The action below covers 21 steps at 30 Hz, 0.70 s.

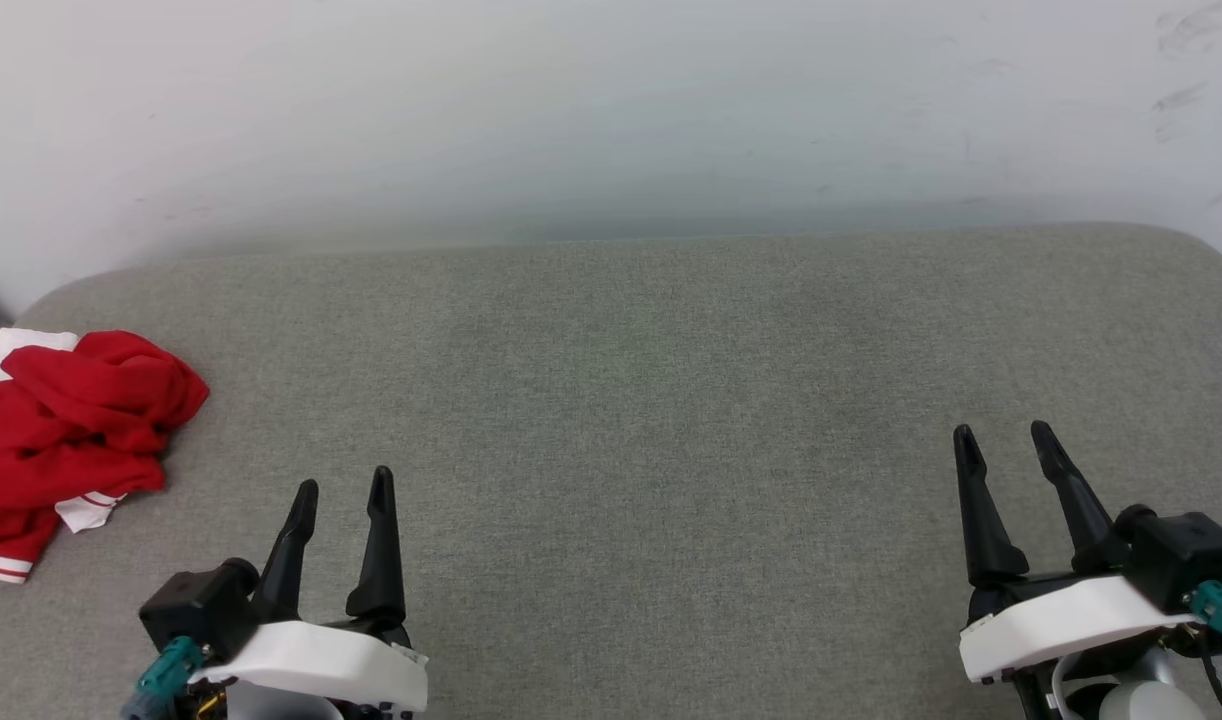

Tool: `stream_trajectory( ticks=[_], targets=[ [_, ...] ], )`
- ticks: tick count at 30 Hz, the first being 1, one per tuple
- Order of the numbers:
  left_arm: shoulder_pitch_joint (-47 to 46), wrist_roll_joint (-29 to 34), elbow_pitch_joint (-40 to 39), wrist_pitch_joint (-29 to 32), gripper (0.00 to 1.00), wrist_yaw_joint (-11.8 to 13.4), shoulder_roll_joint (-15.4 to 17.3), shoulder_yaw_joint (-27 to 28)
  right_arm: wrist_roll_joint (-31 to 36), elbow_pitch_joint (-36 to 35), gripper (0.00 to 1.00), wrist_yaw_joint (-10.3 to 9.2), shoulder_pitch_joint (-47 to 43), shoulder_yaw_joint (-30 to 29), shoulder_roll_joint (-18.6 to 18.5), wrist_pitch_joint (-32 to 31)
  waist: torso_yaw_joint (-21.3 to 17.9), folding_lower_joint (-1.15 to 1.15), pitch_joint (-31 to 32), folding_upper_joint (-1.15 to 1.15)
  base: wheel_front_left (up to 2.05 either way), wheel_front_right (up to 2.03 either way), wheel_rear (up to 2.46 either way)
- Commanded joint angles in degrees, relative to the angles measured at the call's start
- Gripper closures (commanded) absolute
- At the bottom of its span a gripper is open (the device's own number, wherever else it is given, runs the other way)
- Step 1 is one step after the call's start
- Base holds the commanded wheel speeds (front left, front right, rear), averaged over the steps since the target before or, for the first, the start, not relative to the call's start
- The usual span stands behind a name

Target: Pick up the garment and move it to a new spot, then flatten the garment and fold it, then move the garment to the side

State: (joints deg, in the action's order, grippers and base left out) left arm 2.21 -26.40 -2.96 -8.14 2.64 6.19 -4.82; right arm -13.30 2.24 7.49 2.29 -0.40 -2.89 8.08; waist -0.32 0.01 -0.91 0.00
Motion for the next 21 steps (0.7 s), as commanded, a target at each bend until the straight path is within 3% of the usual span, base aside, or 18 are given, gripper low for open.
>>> stream_trajectory(
  ticks=[1, 11, 21],
  targets=[
    [0.0, 2.0, -0.3, -0.6, 0.0, 1.2, 1.0, -1.3, 2.3, -0.2, 0.0, 0.0, 0.2, 0.0, 0.0, 0.6, 0.0, 0.0, 0.0, 0.0, 0.0, 0.0, 0.0],
    [-0.2, 6.8, 1.0, -2.0, 0.0, 6.8, 4.0, -7.1, 9.0, 1.9, 0.0, 0.0, -0.1, -0.5, 0.0, 2.1, -0.1, 0.0, 0.0, 0.0, 0.0, 0.0, 0.0],
    [0.3, 10.4, 1.9, -3.3, 0.0, 8.4, 5.4, -10.1, 13.8, 2.3, 0.0, 0.0, 0.2, 0.4, 0.0, 3.3, -0.2, 0.0, 0.0, 0.0, 0.0, 0.0, 0.0]
  ],
)
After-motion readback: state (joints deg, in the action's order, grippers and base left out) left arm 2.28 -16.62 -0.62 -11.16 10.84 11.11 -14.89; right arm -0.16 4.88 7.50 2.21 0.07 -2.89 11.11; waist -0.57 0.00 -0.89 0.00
